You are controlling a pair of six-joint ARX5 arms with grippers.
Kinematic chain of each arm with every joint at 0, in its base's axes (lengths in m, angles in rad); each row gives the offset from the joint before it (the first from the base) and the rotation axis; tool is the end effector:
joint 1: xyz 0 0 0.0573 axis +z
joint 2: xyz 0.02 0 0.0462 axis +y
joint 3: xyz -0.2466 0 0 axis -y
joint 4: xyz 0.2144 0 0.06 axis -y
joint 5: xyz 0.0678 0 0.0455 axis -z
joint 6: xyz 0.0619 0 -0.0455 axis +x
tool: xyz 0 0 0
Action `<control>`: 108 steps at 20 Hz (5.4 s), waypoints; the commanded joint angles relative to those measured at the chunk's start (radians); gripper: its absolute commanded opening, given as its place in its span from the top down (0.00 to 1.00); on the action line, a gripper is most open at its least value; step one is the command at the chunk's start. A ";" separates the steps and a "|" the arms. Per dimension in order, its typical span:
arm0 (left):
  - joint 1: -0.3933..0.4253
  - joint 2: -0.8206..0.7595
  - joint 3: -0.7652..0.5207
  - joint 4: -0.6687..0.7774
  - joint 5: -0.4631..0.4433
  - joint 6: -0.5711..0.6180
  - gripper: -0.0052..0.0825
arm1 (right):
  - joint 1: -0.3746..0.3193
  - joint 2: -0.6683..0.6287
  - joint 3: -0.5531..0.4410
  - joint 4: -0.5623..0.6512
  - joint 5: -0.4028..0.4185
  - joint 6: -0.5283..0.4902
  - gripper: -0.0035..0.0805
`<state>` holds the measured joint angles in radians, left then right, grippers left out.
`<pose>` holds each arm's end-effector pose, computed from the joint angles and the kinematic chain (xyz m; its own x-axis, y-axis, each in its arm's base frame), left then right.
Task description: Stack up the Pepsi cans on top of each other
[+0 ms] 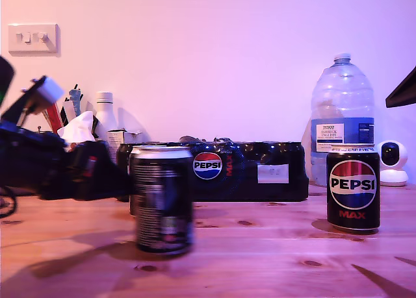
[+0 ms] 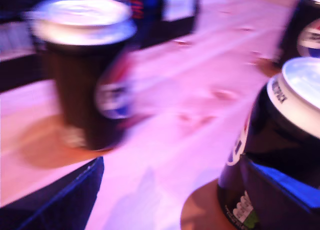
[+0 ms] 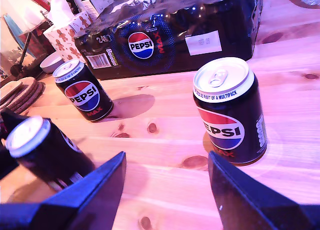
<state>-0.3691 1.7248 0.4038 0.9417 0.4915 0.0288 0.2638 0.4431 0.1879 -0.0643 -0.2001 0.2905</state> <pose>0.2531 -0.1292 0.1090 0.5935 -0.7356 -0.3264 0.7366 0.6600 -0.1479 0.1337 0.0488 0.1728 0.8464 0.4345 -0.3078 -0.3325 0.8828 0.3318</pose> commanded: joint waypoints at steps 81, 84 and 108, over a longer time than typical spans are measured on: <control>0.061 0.319 0.455 -0.162 -0.048 0.077 0.05 | 0.014 0.668 0.000 0.587 0.185 -0.193 0.02; 0.061 0.319 0.456 -0.161 -0.048 0.077 0.05 | 0.015 0.757 0.000 0.702 0.185 -0.243 0.02; 0.052 0.319 0.462 -0.163 -0.048 0.077 0.05 | -0.024 1.282 0.190 0.996 0.218 -0.291 0.43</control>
<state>-0.3138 2.0228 0.8574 0.7708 0.4438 0.1085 0.2420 1.7191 0.3779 0.9112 0.0124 -0.0013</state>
